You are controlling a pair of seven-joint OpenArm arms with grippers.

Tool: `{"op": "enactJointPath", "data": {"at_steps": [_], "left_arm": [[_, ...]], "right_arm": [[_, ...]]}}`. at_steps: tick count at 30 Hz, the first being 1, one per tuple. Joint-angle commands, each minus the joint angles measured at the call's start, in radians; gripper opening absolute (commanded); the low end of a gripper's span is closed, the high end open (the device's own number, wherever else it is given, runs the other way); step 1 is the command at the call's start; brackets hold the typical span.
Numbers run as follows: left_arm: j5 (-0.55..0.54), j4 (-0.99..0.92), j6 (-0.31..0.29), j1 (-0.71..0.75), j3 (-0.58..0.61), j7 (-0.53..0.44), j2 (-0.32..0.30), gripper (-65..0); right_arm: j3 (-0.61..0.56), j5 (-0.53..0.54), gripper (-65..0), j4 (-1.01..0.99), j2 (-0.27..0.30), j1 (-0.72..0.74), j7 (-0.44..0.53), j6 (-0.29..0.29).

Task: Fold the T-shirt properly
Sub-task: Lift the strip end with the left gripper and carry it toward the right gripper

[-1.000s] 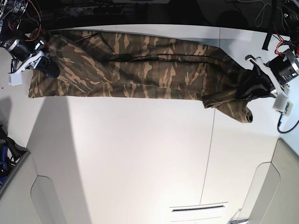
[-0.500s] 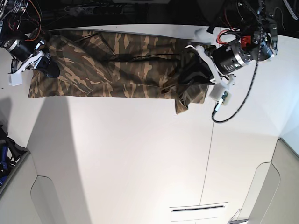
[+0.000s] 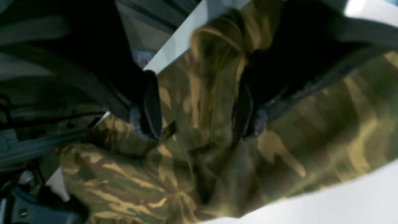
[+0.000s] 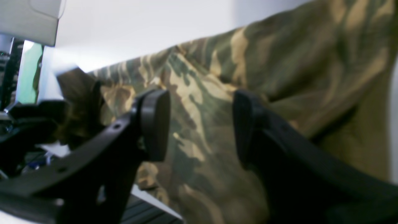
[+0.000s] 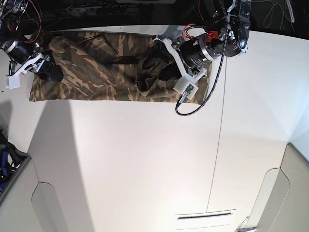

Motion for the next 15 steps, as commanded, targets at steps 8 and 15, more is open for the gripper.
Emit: {"op": "enactJointPath", "data": {"at_steps": [8,15], "left_arm": [[-0.047,0.008,-0.007,-0.005,0.080,-0.027,0.003,-24.4],[-0.047,0.008,-0.007,-0.005,0.142,-0.028,0.003,-24.4]], "right_arm": [[0.171,-0.024,-32.4,0.076,0.019,0.005,0.036,0.004],[0.208,-0.133,-20.5,0.063,0.058,0.000,0.069,-0.005]]}}
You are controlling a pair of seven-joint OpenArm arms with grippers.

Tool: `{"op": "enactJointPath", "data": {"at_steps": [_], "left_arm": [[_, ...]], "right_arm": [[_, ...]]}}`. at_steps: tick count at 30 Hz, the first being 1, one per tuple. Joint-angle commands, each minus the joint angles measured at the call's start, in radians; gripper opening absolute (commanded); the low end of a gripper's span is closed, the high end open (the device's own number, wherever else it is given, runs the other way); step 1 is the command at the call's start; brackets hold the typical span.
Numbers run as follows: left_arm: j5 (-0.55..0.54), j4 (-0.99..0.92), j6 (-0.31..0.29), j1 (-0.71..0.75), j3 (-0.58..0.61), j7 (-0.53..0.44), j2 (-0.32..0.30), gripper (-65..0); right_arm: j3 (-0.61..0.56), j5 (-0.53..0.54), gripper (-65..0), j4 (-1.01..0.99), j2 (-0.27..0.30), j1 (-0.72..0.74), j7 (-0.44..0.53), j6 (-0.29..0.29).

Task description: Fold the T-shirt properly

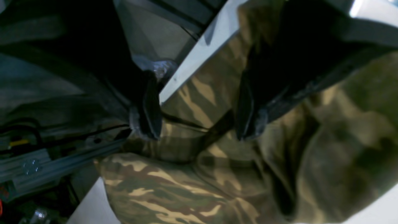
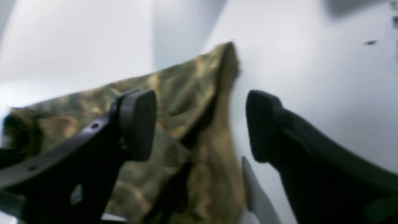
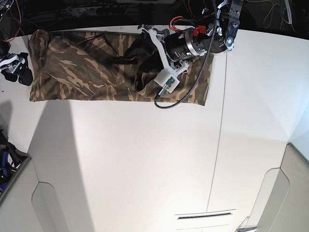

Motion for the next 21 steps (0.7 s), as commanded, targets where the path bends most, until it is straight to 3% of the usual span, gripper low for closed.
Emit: {"op": "enactJointPath", "data": {"at_steps": [1,7,21], "left_arm": [[-0.019,0.015,-0.007,-0.004,0.009,-0.019,0.003,-24.4],[-0.015,0.015,-0.007,-0.004,0.013,-0.018,0.003,-24.4],[-0.014,0.015,-0.007,-0.004,0.013,-0.018,0.002,-24.4]], "right_arm": [[0.007,0.012,-20.5,0.007,0.026,0.002,0.024,-0.001],[-0.008,0.010,-20.5,-0.013,0.031,0.002,0.023,-0.001],[-0.178,0.001,-20.5,-0.190,0.031,0.005,0.063,0.000]]}}
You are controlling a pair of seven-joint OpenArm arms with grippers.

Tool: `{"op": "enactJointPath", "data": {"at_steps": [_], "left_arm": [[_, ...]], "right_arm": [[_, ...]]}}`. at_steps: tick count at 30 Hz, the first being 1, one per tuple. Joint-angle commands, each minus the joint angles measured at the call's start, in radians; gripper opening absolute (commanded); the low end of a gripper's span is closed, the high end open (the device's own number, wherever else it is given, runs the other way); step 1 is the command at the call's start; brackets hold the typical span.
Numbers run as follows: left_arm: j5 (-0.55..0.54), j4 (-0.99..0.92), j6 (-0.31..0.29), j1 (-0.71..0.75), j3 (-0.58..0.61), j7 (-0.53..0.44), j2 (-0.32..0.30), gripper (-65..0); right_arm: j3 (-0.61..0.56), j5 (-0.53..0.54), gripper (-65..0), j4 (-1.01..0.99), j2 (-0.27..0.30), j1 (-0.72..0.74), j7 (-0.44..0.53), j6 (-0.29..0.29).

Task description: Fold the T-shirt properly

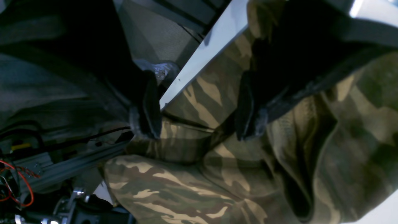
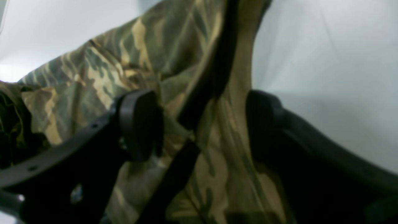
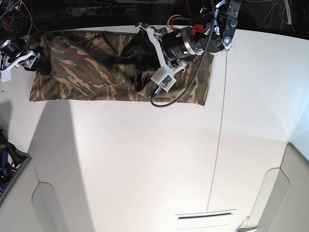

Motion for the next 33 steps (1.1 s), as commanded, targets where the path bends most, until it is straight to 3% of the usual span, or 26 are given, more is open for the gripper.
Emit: {"op": "enactJointPath", "data": {"at_steps": [1,10,12,14,19,20,33], "left_arm": [[-0.020,0.015,-0.007,-0.005,0.002,-0.018,0.002,-24.4],[-0.020,0.015,-0.007,-0.005,0.002,-0.018,0.002,-24.4],[-0.020,0.015,-0.007,-0.005,0.002,-0.018,0.002,-24.4],[-0.020,0.015,-0.007,-0.005,0.002,-0.018,0.002,-24.4],[-0.020,0.015,-0.008,-0.005,0.002,-0.018,0.002,-24.5],[-0.021,0.015,-0.008,-0.005,0.002,-0.019,0.002,-24.5],[-0.039,0.127,-0.039,-0.005,0.002,-0.014,-0.004,-24.5]], "right_arm": [[-0.004,0.007,-20.6,0.007,0.016,0.002,0.005,0.003],[-0.033,0.011,-20.9,0.006,0.013,0.002,0.007,0.003],[-0.033,0.011,-23.6,0.006,0.013,0.002,0.007,0.003],[-0.033,0.011,-31.7,0.006,0.013,0.002,0.007,0.003],[-0.033,0.012,-62.4,0.006,0.013,0.002,0.014,0.003],[-0.033,0.012,-65.0,0.006,0.014,0.002,0.021,0.003],[0.029,0.002,-65.0,0.007,0.043,0.068,0.025,0.003]]}}
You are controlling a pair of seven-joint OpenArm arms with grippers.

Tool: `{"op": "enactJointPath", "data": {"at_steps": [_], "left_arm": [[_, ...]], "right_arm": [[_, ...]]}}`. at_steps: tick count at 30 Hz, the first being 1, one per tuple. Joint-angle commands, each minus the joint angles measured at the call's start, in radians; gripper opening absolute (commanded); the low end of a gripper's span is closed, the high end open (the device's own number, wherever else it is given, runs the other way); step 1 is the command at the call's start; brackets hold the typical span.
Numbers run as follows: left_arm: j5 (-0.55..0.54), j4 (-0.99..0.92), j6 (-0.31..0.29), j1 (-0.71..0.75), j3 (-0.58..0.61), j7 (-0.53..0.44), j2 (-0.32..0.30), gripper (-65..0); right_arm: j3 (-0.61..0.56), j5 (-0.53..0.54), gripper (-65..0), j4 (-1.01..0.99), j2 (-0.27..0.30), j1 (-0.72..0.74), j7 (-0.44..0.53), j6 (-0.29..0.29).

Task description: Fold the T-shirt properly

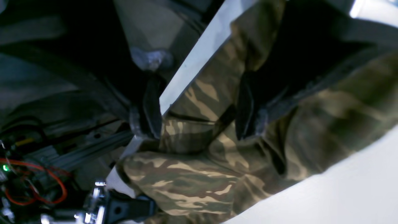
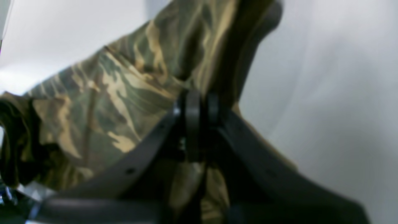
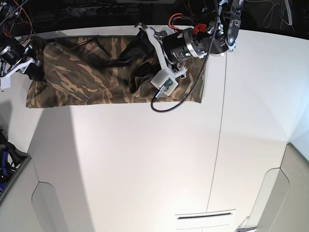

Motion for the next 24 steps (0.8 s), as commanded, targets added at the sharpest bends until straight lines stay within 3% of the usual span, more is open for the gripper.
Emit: {"op": "enactJointPath", "data": {"at_steps": [1,4,10,19,24], "left_arm": [[-0.041,0.025,-0.025,-0.002,0.002,-0.009,-0.003,-24.5],[-0.081,0.027,-0.061,-0.002,0.002,0.017,-0.003,-24.5],[-0.082,0.027,-0.064,-0.002,-0.014,0.019,-0.003,-24.5],[-0.013,0.026,-0.063,-0.001,-0.151,0.016,-0.003,-24.5],[0.014,0.000,-0.063,0.002,-0.258,0.022,-0.003,-24.5]], "right_arm": [[0.015,0.017,-65.0,0.015,0.033,0.013,0.018,0.003],[0.016,0.030,-65.0,0.016,0.071,0.026,0.017,0.003],[0.016,0.113,-65.0,0.052,0.140,0.027,-0.014,0.004],[0.016,0.145,-65.0,0.291,0.140,0.027,-0.040,0.004],[0.012,0.162,-65.0,0.407,0.105,0.027,-0.050,0.004]]}}
